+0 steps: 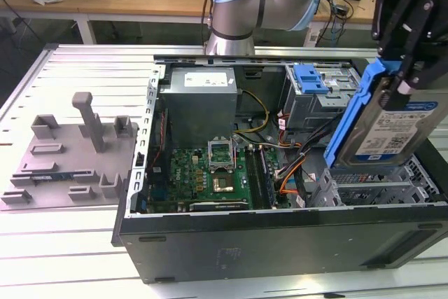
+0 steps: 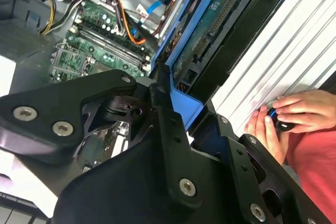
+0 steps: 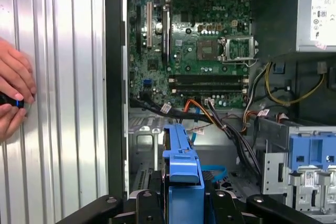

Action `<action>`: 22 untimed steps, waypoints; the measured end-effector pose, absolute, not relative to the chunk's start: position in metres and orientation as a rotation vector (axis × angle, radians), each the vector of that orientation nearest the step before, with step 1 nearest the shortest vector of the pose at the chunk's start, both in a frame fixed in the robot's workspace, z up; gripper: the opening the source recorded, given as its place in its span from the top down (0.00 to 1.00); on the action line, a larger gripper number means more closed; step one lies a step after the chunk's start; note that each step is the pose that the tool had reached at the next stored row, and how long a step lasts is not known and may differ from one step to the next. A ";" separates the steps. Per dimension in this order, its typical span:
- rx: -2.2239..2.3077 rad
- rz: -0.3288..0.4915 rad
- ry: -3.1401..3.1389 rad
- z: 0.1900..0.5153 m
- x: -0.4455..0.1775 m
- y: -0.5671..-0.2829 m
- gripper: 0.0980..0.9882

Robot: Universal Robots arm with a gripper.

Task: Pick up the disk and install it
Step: 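Insert the disk into the insertion slot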

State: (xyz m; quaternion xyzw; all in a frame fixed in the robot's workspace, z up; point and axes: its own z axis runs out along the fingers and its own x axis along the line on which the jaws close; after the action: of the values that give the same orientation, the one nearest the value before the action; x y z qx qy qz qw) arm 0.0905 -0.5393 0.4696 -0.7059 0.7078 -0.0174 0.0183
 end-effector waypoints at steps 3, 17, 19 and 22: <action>-2.195 -0.059 2.200 0.468 0.099 -0.539 0.70; -2.197 -0.063 2.202 0.464 0.101 -0.539 0.70; -2.197 -0.063 2.202 0.463 0.101 -0.539 0.70; -2.197 -0.064 2.202 0.461 0.101 -0.539 0.70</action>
State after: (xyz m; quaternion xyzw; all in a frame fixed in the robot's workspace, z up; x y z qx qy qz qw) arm 0.1007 -0.5393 0.4613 -0.7060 0.7077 -0.0204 0.0153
